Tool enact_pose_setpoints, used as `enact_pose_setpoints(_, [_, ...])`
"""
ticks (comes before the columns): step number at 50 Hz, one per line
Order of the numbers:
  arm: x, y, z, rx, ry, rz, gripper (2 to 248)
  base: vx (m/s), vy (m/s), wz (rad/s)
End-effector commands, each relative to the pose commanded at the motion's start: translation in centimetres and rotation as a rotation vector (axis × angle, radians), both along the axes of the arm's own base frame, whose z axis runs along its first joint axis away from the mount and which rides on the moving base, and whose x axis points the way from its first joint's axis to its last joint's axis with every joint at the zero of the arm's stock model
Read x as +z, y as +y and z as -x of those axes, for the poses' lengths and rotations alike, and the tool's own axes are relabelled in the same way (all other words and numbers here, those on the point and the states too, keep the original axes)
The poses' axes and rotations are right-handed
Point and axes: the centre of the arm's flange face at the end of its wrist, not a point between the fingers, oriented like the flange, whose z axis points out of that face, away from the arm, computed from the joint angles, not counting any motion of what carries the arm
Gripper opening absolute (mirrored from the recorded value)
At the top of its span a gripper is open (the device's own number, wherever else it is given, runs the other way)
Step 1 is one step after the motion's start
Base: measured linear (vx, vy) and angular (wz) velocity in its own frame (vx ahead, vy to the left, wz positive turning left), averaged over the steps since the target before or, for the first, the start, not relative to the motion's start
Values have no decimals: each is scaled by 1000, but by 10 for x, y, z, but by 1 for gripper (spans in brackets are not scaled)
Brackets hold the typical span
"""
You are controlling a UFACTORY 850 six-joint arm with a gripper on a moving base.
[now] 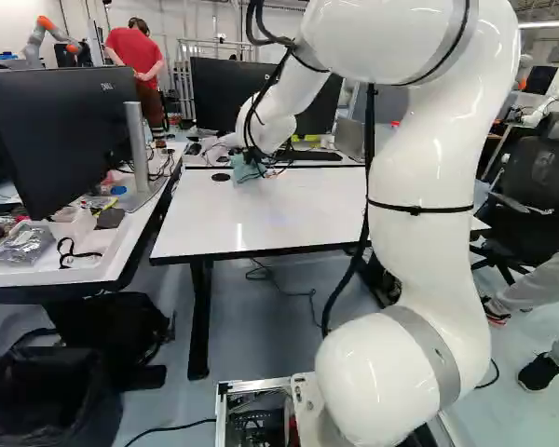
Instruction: Clean the table with the green towel
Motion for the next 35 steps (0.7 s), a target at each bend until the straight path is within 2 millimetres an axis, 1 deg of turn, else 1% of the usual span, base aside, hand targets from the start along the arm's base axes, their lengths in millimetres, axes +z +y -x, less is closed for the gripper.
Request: enact_pose_setpoints(35, [0,-58,-3,-96,4,1,51,0,0,0])
